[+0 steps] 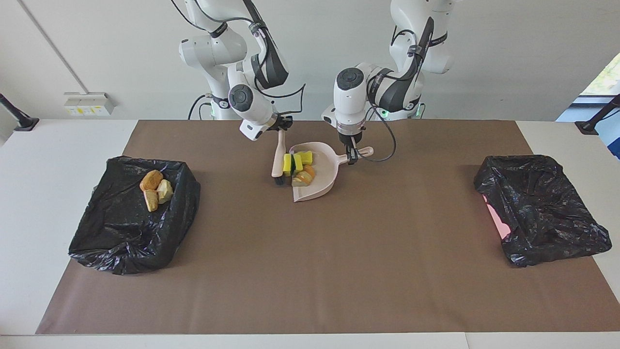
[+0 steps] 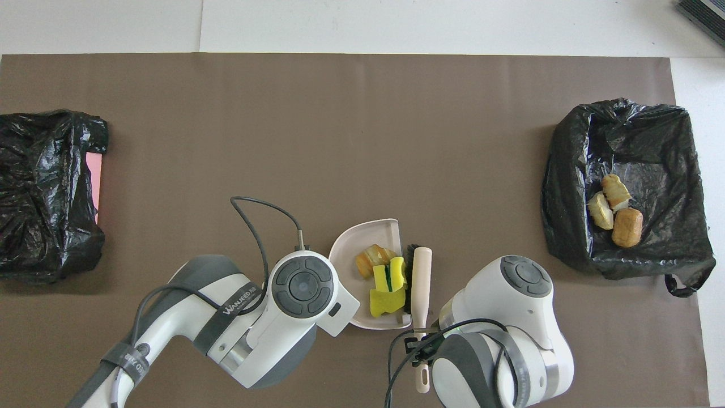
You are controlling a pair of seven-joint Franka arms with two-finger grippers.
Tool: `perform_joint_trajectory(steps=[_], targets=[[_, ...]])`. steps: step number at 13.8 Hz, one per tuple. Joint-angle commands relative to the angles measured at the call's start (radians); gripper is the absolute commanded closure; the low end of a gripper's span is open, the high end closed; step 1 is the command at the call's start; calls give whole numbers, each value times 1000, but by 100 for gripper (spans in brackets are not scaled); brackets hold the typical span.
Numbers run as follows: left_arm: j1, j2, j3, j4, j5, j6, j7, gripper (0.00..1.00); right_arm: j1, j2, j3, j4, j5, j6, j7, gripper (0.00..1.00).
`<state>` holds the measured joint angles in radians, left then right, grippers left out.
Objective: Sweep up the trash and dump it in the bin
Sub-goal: 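Push the sponge pieces into the dustpan with the right gripper's brush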
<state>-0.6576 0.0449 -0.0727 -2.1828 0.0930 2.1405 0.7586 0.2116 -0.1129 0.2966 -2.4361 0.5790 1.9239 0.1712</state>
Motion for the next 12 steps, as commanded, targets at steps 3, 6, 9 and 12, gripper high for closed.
perform_joint_trajectory(steps=[3, 6, 9, 12], targets=[[18, -23, -4, -34, -1, 18, 16, 100, 2, 32, 2, 97, 142, -35, -32, 100], [22, -22, -2, -32, -1, 32, 34, 100, -37, 4, -11, 167, -26, -175, -3, 100], [52, -20, -4, -34, -1, 30, 64, 100, -40, -42, -4, 206, -200, -273, 134, 100], [70, -14, -4, -29, -6, 27, 108, 100, 6, -63, 6, 226, -359, -290, 266, 100]])
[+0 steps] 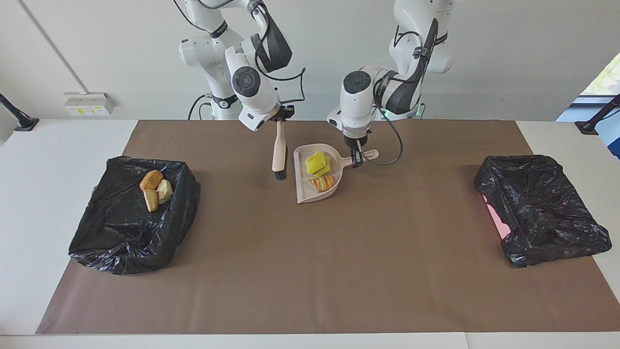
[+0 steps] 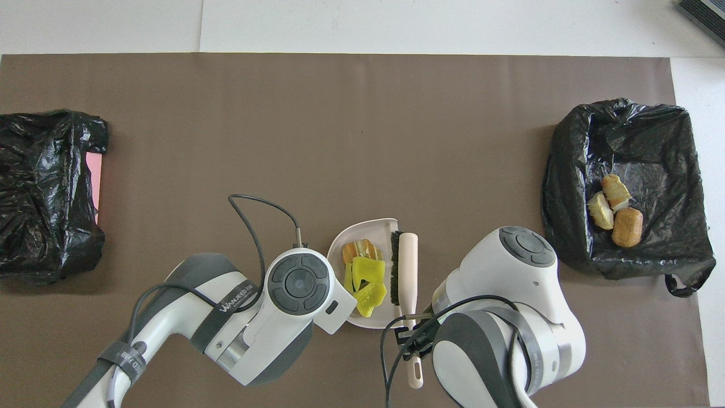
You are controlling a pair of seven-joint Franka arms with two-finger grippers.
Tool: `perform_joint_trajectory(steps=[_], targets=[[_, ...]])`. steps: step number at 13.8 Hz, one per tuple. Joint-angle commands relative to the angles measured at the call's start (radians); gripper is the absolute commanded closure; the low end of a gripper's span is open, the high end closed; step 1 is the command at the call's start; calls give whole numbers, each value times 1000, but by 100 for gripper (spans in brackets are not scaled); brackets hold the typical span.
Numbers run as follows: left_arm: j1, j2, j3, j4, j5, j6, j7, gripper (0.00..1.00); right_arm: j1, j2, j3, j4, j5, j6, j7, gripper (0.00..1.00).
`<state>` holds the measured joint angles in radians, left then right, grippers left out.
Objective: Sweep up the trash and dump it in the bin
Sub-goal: 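Push the sponge pieces into the dustpan with the right gripper's brush, then carry the full dustpan with the left gripper over the black bag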
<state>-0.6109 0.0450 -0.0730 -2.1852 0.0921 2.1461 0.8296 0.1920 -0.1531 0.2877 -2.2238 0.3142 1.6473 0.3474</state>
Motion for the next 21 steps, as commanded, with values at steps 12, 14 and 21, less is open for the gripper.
perform_joint_trajectory(steps=[12, 14, 21], targets=[[310, -72, 2, 99, -75, -100, 382, 100, 234, -28, 22, -69, 46, 174, 429, 100], [406, -91, 5, 146, -75, -123, 500, 100, 248, 19, 24, -69, 112, 198, 426, 100], [805, -82, 9, 248, -119, -147, 520, 100, 356, 109, 25, -80, 114, 221, 401, 100]])
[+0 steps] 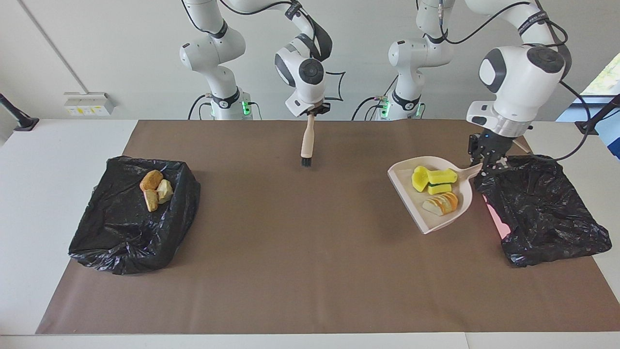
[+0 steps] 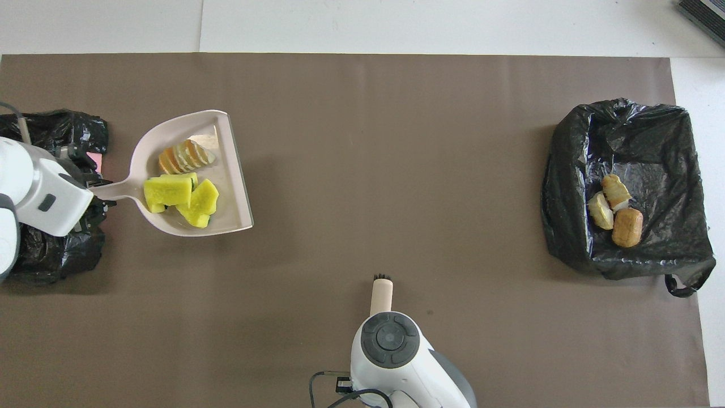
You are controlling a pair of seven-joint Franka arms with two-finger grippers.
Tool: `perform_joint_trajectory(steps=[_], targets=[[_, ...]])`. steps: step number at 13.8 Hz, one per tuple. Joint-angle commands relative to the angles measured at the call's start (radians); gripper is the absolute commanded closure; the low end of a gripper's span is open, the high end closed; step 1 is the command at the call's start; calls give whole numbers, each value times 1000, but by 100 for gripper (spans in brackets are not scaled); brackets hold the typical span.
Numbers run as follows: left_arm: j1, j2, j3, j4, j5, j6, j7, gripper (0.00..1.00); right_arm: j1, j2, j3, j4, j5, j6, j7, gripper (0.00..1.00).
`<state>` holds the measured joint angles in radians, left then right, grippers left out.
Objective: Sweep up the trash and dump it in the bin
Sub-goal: 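Carry the full dustpan with the left gripper over the black bag, then tip the dustpan into the bag while the right gripper sets down the brush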
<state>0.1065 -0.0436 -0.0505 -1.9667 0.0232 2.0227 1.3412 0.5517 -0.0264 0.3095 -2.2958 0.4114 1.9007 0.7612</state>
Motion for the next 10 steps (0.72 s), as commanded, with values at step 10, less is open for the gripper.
perform_joint_trajectory(steps=[10], targets=[[424, 82, 11, 193, -10, -12, 271, 100, 4, 2, 2, -67, 17, 41, -75, 78]])
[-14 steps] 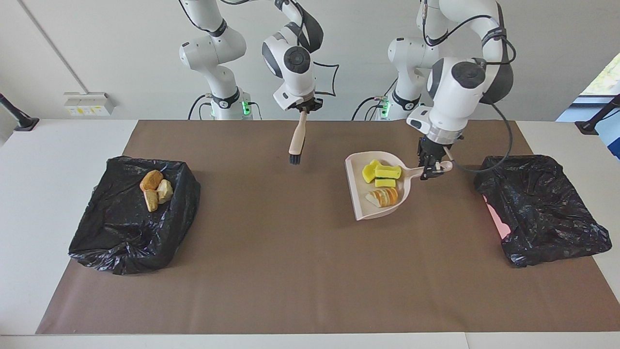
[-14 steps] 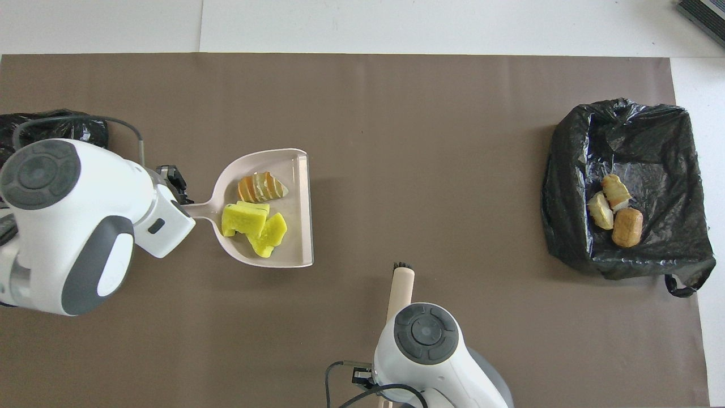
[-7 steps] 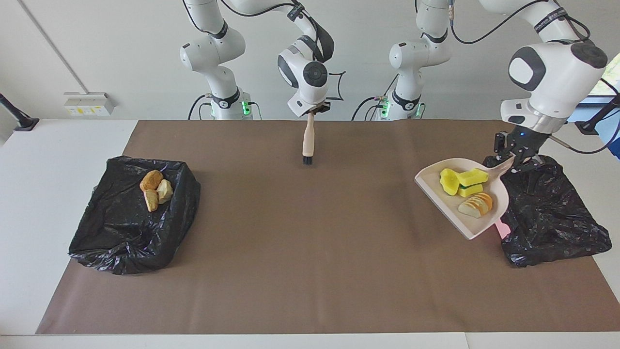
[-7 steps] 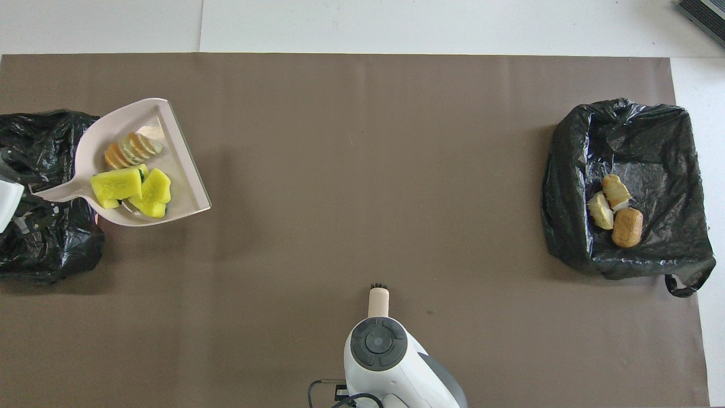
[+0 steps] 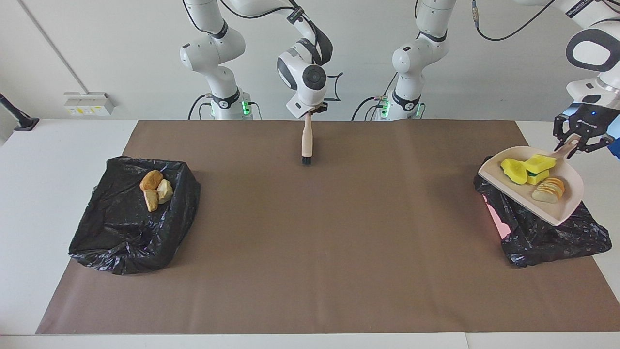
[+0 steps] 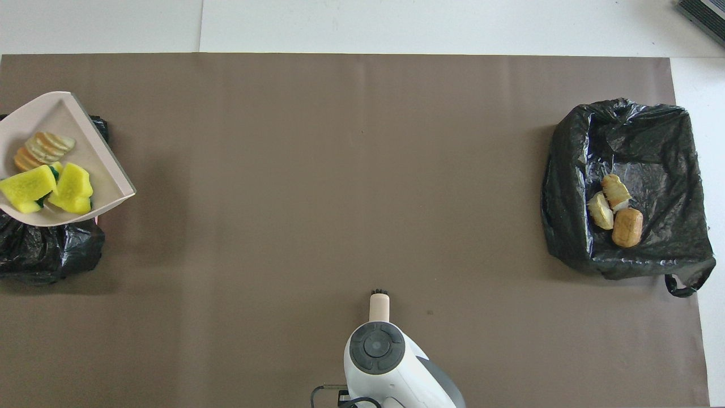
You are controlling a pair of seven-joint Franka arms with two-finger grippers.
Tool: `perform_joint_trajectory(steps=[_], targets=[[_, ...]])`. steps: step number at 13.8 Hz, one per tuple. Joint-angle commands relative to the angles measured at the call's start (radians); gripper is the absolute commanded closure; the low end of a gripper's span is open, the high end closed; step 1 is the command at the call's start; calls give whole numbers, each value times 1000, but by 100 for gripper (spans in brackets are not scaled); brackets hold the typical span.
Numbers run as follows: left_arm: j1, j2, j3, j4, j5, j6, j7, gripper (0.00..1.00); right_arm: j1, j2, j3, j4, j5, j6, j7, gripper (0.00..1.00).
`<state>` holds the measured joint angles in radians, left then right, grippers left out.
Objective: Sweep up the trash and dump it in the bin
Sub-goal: 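Tip the dustpan into the bag while the right gripper sets down the brush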
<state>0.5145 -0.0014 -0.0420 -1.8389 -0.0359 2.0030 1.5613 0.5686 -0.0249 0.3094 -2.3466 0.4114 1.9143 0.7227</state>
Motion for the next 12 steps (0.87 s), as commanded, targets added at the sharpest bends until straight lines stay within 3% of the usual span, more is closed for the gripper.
perform_joint_trajectory(steps=[1, 2, 3, 6, 12], targets=[[21, 60, 4, 102, 97, 7, 81, 100, -19, 6, 2, -13, 17, 29, -43, 53], [38, 92, 4, 139, 141, 6, 100, 100, -19, 17, 1, 2, 14, 28, -45, 8], [44, 116, 4, 167, 187, 8, 111, 100, -19, 25, -1, 27, 3, 28, -46, 0], [32, 190, 2, 246, 391, 19, 126, 100, -100, 23, -7, 104, -44, 28, -75, 0], [-52, 195, -4, 247, 664, -35, 123, 100, -278, -30, -9, 220, -296, 28, -138, 0]])
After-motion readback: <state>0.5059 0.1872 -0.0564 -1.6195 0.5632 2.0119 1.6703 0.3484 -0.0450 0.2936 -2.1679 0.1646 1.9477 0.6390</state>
